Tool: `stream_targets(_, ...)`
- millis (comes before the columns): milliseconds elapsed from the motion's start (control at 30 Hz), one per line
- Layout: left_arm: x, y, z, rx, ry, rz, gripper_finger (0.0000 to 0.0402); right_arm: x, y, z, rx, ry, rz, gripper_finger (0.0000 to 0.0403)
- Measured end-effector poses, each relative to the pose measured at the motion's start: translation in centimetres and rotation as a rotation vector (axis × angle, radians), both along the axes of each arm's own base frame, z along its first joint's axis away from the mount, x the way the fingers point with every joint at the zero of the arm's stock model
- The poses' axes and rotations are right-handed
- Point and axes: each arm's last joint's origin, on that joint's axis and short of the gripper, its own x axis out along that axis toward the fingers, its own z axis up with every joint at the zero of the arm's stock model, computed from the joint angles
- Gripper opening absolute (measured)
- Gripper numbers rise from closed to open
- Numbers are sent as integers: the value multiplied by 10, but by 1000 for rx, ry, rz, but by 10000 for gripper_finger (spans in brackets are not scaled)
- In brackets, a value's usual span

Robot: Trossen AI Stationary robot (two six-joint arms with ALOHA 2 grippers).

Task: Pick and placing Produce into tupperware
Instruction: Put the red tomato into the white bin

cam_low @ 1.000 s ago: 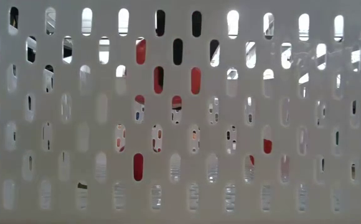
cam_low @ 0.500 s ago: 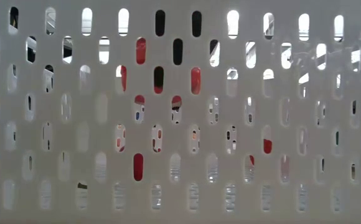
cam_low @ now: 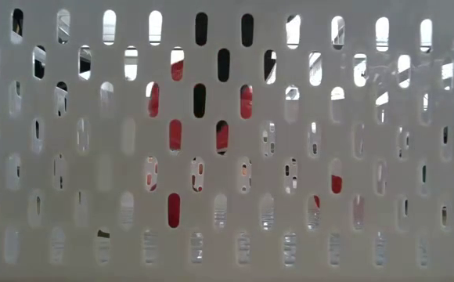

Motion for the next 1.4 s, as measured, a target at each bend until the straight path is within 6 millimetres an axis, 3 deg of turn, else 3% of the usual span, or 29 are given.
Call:
stream_targets(900, 0, 0, 0, 0, -1, 0, 1, 3, -5, -7, 15, 30, -25, 251)
stream_targets(1400, 0, 0, 0, 0, 0, 0, 1, 4, -4, -6, 22, 22, -24, 286)
